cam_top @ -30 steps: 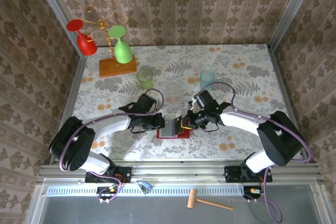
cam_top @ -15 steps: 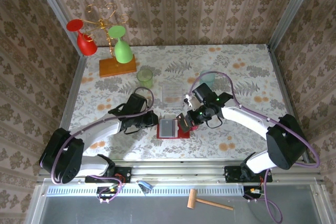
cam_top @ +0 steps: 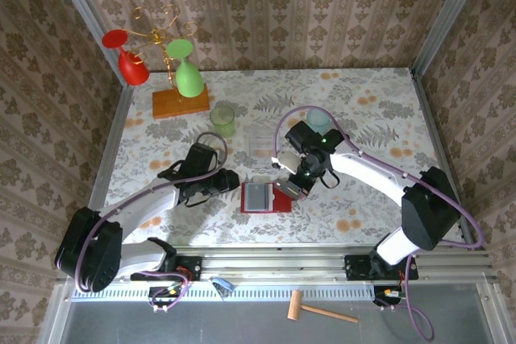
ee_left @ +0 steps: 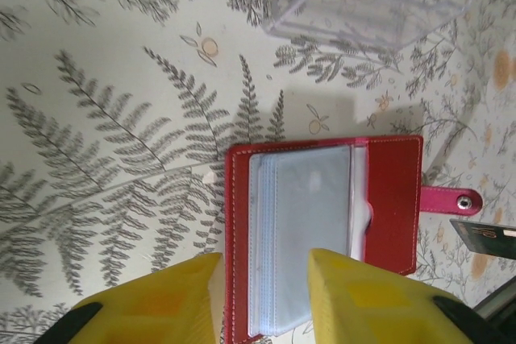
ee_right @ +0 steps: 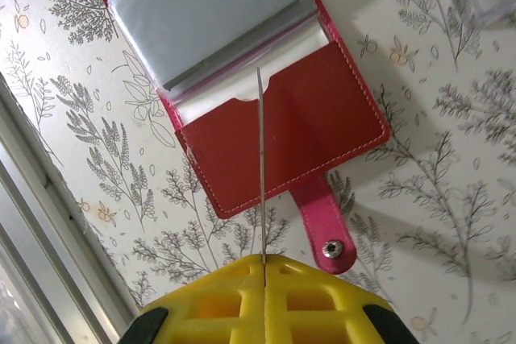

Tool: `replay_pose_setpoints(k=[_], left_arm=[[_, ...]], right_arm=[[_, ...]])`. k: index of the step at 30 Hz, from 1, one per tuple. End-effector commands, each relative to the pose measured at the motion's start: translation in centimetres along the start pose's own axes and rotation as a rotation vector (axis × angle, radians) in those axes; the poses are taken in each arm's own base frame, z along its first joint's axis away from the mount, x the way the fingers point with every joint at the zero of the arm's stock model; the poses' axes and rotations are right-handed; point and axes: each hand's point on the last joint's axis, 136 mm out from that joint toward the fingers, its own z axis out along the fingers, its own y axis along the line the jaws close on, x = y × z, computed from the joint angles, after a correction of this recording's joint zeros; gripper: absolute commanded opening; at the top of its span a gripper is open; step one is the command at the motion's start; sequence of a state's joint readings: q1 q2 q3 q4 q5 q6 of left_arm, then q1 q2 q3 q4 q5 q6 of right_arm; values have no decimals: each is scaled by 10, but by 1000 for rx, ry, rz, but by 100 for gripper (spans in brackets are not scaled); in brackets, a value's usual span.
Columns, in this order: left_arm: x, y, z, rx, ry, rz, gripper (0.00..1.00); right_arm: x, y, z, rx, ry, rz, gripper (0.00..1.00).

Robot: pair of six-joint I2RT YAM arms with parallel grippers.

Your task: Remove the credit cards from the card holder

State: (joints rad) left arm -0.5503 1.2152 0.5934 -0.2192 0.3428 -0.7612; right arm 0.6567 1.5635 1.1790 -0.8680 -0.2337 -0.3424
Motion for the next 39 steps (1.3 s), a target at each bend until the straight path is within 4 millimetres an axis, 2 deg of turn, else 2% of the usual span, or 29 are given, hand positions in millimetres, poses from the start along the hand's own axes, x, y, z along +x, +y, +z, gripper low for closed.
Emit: replay_pose_setpoints(k=[1,6,14,19,20,27,39], left_arm=[[0,9,-8,-10,-16,-3,35],[-6,15,-15,0,-39,-21,37],[-9,11,-17,-1,-17,5,37],[-11,9,-19,0,-18,8,37],[-17,13,-21,-7,-34,-10,37],[-21,16,-23,-14,-59,-18,37],[-24,20,-28,-23,-80,-29,36]], right_arm=[[3,-4,-4,11,77,-142,0],[-7,-10,-6,0,126,-229,0],[-33,-23,-11,-28,165,-306,0],[-47,-36,-12,-42,181,-328,0],[-50,-38,-12,-43,179,-329,0],[-64,-56,-12,-52,203,-341,0],[-94,-76,-10,-76,189,-368,0]])
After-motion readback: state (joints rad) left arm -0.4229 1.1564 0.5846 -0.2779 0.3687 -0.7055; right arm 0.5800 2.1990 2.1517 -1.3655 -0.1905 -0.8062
